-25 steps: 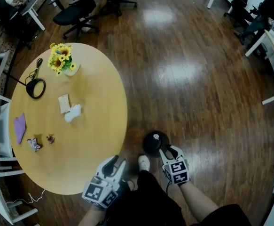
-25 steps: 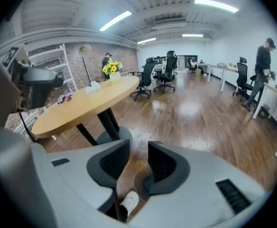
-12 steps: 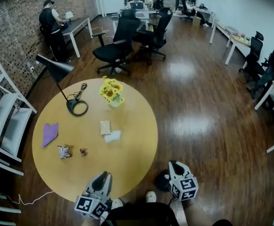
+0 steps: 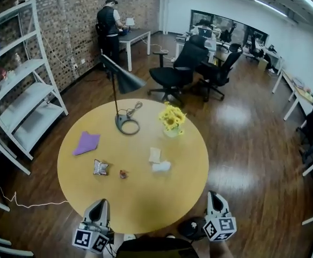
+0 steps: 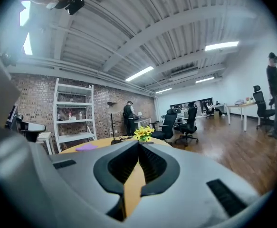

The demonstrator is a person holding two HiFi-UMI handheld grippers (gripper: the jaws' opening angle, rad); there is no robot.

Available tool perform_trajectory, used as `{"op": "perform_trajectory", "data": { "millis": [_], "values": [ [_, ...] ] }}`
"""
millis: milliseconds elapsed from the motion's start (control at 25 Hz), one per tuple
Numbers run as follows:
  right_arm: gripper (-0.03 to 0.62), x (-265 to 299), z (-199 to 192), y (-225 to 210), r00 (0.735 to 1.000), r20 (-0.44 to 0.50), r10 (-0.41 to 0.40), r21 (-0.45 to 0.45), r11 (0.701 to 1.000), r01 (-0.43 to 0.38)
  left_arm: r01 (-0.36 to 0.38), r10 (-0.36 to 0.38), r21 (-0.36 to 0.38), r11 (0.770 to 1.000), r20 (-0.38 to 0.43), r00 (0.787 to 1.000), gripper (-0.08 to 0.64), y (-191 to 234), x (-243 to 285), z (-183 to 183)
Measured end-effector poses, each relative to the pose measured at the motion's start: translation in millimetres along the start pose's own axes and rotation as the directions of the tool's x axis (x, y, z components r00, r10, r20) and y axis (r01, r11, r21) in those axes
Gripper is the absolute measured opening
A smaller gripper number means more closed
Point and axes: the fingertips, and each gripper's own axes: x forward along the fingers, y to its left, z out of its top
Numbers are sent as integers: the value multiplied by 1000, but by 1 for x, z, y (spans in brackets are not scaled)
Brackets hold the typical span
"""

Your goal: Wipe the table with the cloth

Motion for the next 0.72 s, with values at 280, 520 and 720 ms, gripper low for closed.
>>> {"op": "perform_trajectory", "data": {
  "millis": [280, 520, 720],
  "values": [
    [3, 15, 2, 46, 996, 2, 85, -41, 996, -85, -33, 34, -37, 999, 27, 999, 2, 18, -10, 5],
    [3, 9, 1, 43, 997, -8, 80, -8, 997, -80, -30, 33, -75, 997, 43, 999, 2, 16, 1, 4],
    [3, 1, -4, 28, 999, -18, 38, 8, 999, -38, -28, 31, -80, 996, 40, 999, 2, 18, 5, 0]
  ]
}}
